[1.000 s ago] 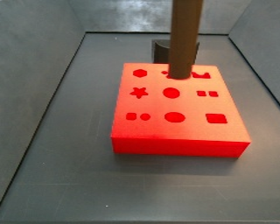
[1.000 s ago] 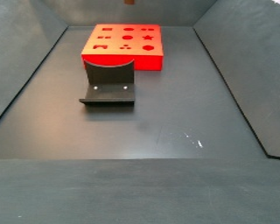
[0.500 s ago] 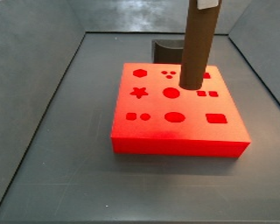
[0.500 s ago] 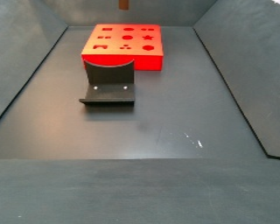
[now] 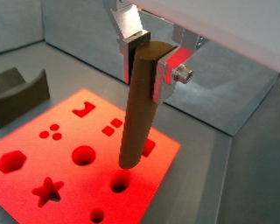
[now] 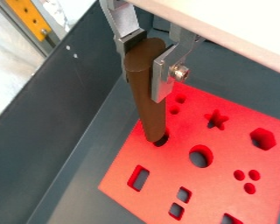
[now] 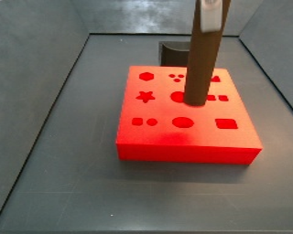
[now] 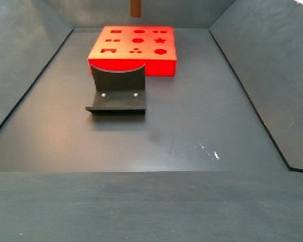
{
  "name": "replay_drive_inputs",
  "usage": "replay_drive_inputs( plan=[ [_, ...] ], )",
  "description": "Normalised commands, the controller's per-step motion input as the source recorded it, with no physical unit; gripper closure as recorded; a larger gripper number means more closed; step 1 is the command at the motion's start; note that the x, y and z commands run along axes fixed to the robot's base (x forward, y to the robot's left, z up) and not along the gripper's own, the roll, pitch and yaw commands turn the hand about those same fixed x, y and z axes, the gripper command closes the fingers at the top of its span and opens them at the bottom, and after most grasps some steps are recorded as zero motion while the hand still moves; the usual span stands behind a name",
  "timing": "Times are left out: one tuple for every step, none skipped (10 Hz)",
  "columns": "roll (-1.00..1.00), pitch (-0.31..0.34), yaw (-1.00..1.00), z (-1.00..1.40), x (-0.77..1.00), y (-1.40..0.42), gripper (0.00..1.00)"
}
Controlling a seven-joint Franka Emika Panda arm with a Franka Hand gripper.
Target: Insert the oval object.
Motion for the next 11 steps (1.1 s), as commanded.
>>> replay_drive_inputs(
  plan=[
    [0.04,0.000,0.00,-0.40,0.08,0.00,1.00],
    [0.12,0.030,0.03,-0.34,0.00,0.00,1.00],
    [0.23,0.066,0.06,-0.29,0.00,0.00,1.00],
    [0.32,0.081,0.10,-0.13,-0.06,-0.06,1.00],
    [0.47,0.123,0.11,-0.01,-0.03,-0.17,1.00],
    [0.02,0.000,0.00,0.00,0.00,0.00,1.00],
    [0.00,0.000,0.00,-0.04,0.00,0.00,1.00],
    [0.07,0.106,0.00,-0.16,0.14,0.00,1.00],
    [-0.02,0.000,0.00,-0.03,0.00,0.00,1.00],
    [0.00,0.000,0.00,-0.03,0.10,0.00,1.00],
    [0.06,0.000,0.10,-0.09,0.00,-0.02,1.00]
  ],
)
